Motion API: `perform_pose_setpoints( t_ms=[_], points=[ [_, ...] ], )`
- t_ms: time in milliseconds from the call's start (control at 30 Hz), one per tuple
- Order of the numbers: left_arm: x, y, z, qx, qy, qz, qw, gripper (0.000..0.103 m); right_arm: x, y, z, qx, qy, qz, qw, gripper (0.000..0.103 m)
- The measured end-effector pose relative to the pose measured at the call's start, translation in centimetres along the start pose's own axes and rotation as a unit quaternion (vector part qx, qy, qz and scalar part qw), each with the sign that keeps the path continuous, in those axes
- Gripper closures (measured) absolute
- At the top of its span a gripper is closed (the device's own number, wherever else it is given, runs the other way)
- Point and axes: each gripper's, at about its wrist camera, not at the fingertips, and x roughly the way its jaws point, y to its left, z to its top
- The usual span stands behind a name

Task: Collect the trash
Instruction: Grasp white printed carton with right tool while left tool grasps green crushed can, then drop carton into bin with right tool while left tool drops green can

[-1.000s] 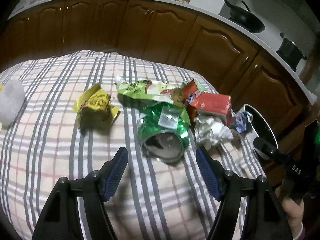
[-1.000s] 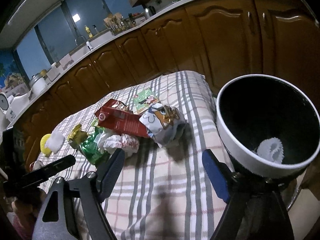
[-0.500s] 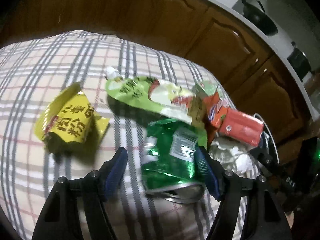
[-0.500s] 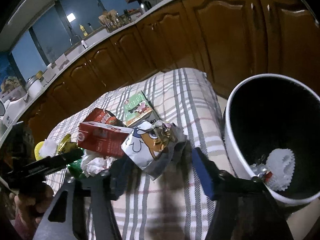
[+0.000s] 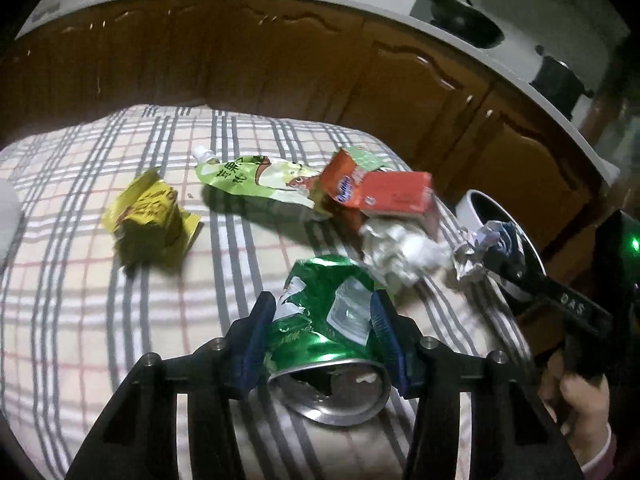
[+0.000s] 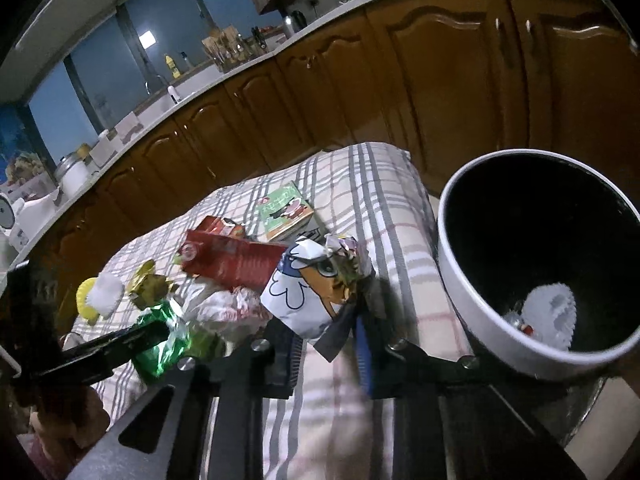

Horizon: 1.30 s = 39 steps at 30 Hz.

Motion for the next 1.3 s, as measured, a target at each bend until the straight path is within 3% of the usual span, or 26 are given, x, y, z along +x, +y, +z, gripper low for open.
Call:
perform_pose_setpoints(
  t_ms=[267,400,567,933,1300],
  points=[
    [-4.1,-1.9,-2.8,0.031,-0.001,-0.016,0.9994,0.055,-3.0,-0.1,-1.4,0.003,-0.008,0.008,1.000,0.081],
    [-3.4,-3.6,-4.0,0.068,0.036,-0.009,0.9970,0.054,-3.8,-0.6,-2.2,0.007,-0.004,0.007,1.000,0.081],
    [-2.9,-3.5,-5.5,0.064,0.065,-0.022,0.9956,0.052,-4.6,-1.0,-3.4,0.013,-0.001,0.004,1.000,0.081],
    [-4.5,-7.3,-6.2,0.118,0.031,-0.032,0.9921,0.054,-6.0,-1.3,-4.5,0.018,-0.009,-0.001,1.000,0.081],
    [-4.3,-9.9,-4.3,0.130,0.011,-0.060,0.9896,0.054,-7.8,-2.5,-4.0,0.024,-0.031,-0.008,0.999,0.081]
  ],
)
